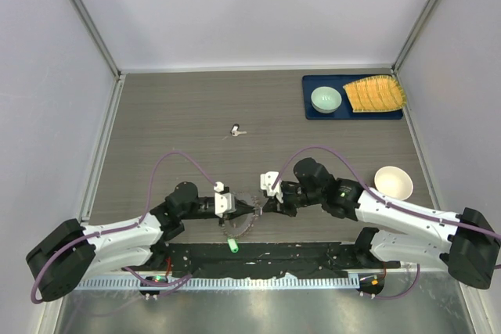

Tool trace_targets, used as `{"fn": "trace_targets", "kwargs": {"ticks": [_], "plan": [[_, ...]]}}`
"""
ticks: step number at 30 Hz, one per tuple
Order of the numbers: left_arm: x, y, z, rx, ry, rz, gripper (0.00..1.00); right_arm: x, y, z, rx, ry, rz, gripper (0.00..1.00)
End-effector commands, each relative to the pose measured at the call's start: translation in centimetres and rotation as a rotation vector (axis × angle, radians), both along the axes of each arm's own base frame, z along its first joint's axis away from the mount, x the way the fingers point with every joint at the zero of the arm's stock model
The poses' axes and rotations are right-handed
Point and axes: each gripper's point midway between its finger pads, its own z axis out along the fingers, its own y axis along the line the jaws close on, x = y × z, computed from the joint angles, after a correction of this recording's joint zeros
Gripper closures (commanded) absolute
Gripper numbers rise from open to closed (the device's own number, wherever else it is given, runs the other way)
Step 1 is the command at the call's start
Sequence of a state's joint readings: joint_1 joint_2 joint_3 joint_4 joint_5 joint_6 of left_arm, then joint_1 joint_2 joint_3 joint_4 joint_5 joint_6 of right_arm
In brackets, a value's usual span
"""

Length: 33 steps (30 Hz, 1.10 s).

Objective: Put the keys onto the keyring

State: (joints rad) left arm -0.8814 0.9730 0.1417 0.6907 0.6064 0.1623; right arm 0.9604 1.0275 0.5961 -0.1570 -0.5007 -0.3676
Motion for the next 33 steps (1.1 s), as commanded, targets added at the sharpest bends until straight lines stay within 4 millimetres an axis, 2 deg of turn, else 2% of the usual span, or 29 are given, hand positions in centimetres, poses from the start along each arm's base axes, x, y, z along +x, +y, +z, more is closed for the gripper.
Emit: {"fn": "trace_targets", "kwargs": {"ticks": [1,33], "plan": [[0.24,-0.59,1.81,-0.054,-0.053,-0.013,1.0,-0.13,0.87,1.03,0.045,-0.015,0.032,0.99],[-0.43,-1.0,2.35,-0.079,-0.047,-0.061,1.0,-0.51,1.36,0.28,0.024,0.018,0.07,0.99]]}}
